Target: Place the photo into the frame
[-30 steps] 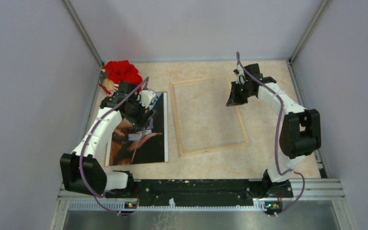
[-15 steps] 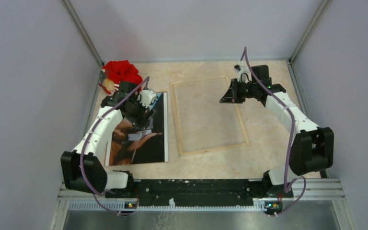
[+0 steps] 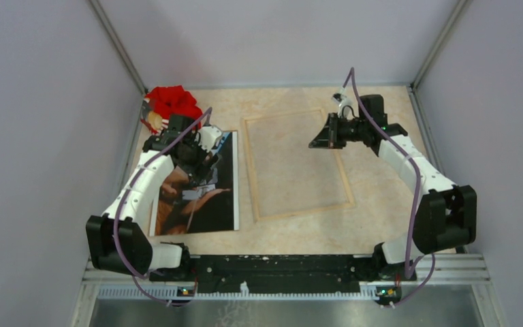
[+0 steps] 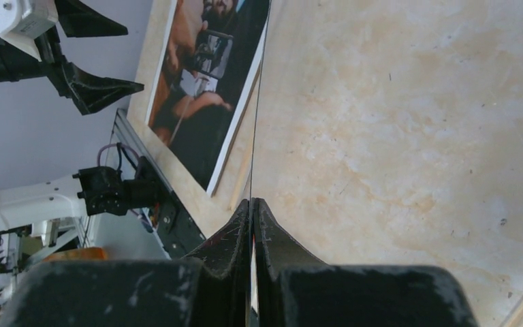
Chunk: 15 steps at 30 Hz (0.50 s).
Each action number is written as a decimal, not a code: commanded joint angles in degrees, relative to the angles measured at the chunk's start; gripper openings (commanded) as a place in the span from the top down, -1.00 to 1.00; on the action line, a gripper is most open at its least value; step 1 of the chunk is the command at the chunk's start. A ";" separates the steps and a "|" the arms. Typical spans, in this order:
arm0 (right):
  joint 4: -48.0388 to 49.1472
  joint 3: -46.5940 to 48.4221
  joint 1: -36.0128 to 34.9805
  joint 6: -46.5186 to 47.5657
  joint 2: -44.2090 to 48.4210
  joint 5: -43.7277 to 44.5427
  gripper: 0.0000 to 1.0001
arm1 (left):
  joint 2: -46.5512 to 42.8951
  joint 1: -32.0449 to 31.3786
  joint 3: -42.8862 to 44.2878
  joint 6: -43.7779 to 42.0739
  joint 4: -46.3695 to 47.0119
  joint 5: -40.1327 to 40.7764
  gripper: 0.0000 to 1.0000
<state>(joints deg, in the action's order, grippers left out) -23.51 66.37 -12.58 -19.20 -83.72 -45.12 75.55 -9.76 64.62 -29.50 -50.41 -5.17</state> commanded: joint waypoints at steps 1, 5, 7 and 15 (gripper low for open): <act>5.19 0.53 0.28 -2.46 2.11 -1.33 1.00 | 0.29 -0.20 2.08 -0.09 -0.46 -0.81 -0.89; 9.10 0.43 0.33 -5.48 1.84 -1.74 1.00 | 0.33 -0.23 2.17 0.10 -0.47 -0.86 -0.89; 9.08 1.23 0.31 -5.18 1.29 -1.63 1.00 | 0.34 -0.26 2.18 0.01 -0.56 -0.80 -0.89; 9.21 2.80 0.27 -4.31 -0.73 -1.68 1.00 | 0.55 -0.26 2.28 0.27 -0.56 -0.94 -0.89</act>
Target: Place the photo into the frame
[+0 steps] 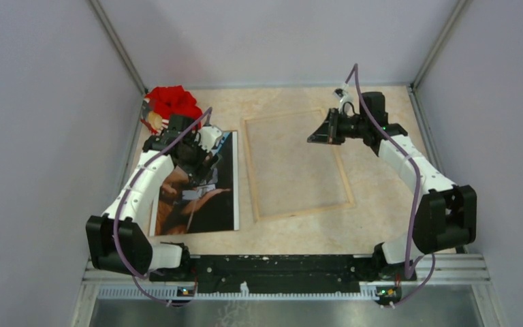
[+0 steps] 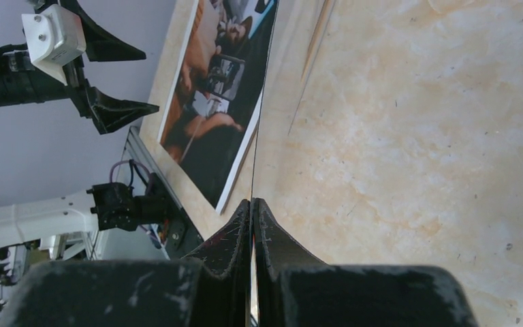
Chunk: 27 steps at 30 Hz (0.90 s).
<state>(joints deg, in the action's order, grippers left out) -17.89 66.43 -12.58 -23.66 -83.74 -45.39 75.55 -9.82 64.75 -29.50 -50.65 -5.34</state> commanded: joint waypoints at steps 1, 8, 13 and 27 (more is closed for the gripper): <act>3.76 2.76 0.28 0.10 -1.12 -1.53 1.00 | 0.62 -0.19 2.15 0.31 -0.28 -0.80 -0.89; 6.88 2.63 0.27 -2.20 -2.25 -2.16 1.00 | 0.50 -0.19 2.20 0.23 -0.42 -0.61 -0.89; 8.15 2.52 0.27 -3.17 -2.71 -1.74 1.00 | 0.48 -0.19 2.14 0.23 -0.50 -0.59 -0.89; 12.92 -0.15 0.27 -6.53 -3.87 -2.36 1.00 | 0.13 -0.19 2.22 0.05 -0.78 -0.35 -0.89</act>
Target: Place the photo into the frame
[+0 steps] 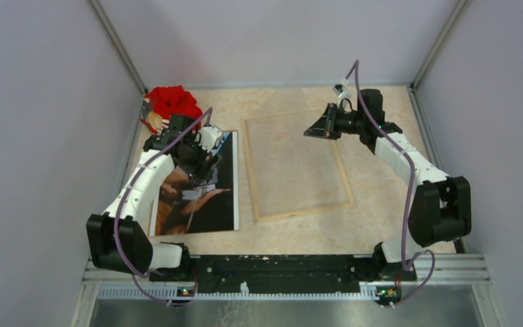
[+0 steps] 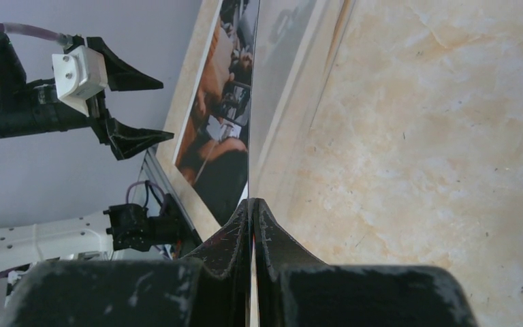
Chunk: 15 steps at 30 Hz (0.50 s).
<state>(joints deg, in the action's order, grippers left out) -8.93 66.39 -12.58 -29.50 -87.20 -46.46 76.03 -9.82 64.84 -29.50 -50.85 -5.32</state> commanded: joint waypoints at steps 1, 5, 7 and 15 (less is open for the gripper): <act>3.95 -0.15 0.27 -0.71 -0.44 -1.08 1.00 | -0.36 -0.19 2.11 0.05 -0.57 -0.37 -0.89; 4.15 0.05 0.27 -0.85 -0.63 -0.80 1.00 | -0.49 -0.19 2.10 0.05 -0.62 -0.35 -0.89; 4.21 0.25 0.27 -0.83 -0.91 -0.49 1.00 | -0.52 -0.19 2.09 0.05 -0.65 -0.39 -0.89; 3.50 0.32 0.24 -0.35 -1.58 0.30 1.00 | -0.79 -0.19 2.20 -0.04 -0.75 -0.37 -0.89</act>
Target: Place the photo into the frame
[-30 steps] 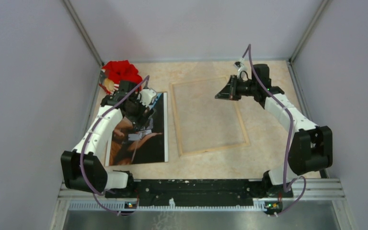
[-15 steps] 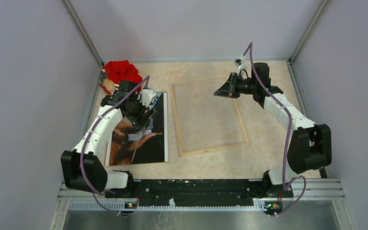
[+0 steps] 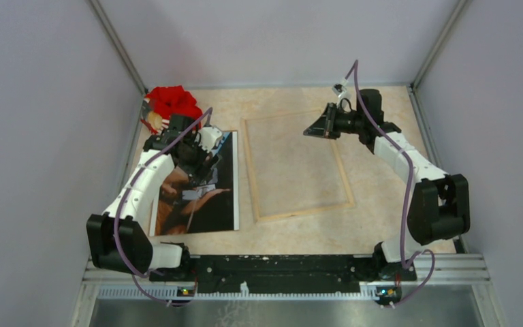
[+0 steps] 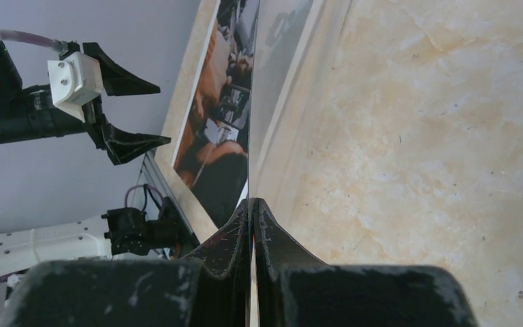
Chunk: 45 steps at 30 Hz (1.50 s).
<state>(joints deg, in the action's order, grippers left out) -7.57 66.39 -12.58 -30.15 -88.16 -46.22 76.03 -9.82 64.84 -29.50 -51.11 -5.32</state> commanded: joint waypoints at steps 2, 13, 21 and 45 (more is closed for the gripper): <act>1.95 0.08 0.27 0.63 -0.72 0.33 1.00 | -0.78 -0.19 2.21 -0.04 -0.56 -0.36 -0.89; 0.05 -0.11 0.36 1.94 -1.13 0.60 1.00 | -0.61 -0.19 2.21 -0.04 -0.57 -0.45 -0.89; -2.38 -0.81 0.43 2.04 -1.93 1.24 1.00 | -0.53 -0.19 2.48 -0.06 -0.57 -0.55 -0.89; -5.42 -4.32 1.93 1.34 -2.16 8.74 1.00 | -0.75 -0.19 2.48 0.11 -0.58 -0.85 -0.89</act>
<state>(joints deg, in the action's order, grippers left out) -12.16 62.22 -10.96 -30.02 -89.78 -38.48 76.03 -9.82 65.47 -29.50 -51.27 -5.58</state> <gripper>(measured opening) 0.005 0.943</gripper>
